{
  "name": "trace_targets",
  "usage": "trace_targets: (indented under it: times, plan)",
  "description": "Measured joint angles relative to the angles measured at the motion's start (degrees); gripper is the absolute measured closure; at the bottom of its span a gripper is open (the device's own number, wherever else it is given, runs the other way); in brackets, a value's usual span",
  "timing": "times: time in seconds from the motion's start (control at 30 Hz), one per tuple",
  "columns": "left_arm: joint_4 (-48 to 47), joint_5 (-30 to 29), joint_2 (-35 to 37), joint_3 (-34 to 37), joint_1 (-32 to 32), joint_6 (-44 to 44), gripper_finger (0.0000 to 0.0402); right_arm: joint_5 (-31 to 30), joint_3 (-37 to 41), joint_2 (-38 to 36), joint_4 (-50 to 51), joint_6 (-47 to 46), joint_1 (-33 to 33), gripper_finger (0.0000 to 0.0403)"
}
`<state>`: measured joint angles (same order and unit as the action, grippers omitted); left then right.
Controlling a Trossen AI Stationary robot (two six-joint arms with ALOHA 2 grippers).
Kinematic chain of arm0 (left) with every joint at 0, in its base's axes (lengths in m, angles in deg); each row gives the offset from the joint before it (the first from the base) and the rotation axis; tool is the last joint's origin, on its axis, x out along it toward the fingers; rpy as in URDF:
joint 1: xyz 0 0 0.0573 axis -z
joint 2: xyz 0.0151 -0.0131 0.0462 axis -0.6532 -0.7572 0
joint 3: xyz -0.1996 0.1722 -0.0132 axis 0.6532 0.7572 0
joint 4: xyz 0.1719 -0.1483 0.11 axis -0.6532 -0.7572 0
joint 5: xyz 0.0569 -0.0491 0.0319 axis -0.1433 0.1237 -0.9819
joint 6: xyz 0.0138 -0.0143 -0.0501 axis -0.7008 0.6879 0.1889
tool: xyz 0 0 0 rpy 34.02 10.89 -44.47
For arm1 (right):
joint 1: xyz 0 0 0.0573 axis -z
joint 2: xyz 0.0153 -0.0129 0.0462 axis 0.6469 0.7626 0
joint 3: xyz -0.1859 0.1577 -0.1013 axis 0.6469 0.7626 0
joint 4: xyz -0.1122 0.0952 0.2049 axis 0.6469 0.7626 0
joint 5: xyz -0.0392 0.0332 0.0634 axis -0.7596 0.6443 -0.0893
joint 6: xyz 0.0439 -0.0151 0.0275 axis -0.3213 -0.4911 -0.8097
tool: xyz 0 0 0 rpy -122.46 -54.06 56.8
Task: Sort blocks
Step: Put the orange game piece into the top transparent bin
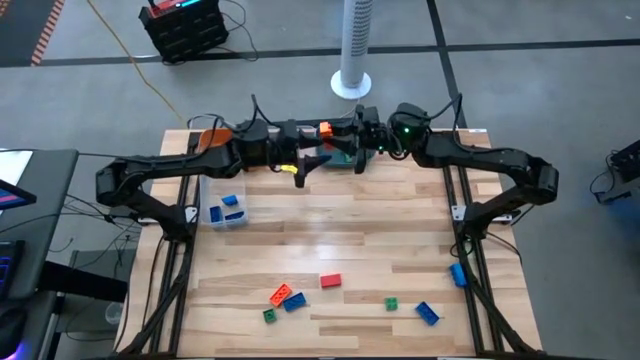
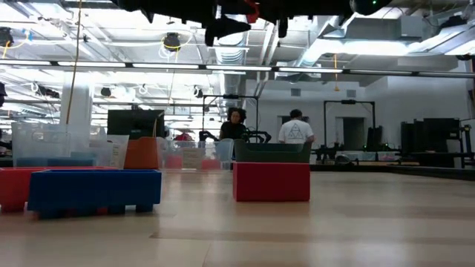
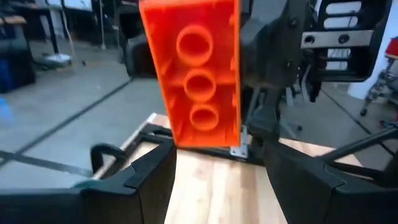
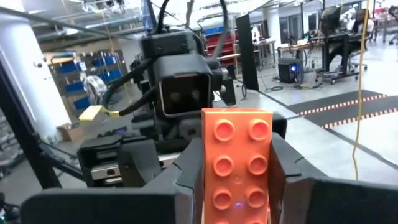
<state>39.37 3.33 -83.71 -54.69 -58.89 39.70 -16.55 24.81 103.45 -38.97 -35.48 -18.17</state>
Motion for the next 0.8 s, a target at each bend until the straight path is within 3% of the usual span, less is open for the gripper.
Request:
trace_targets:
  times: [0.2,0.33,0.53,0.8]
  plan:
    - [2.43,-2.36,0.10,-0.02,-0.29,-2.08,0.0169,-0.61,0.00,0.00,-1.23,-2.16,-0.68,0.0303]
    - [2.67,-2.09,0.10,-0.04,-0.75,1.50,0.0169,-1.53,-0.02,0.00,-1.74,-1.66,-1.94,0.0303]
    - [4.91,3.83,0.10,-0.04,-0.85,5.12,0.0169,-0.48,-0.07,0.00,-2.94,1.07,-3.82,0.0303]
    - [6.96,3.90,0.08,-0.04,-0.44,6.58,0.0175,3.36,-0.07,0.00,-3.61,1.59,-3.61,0.0303]
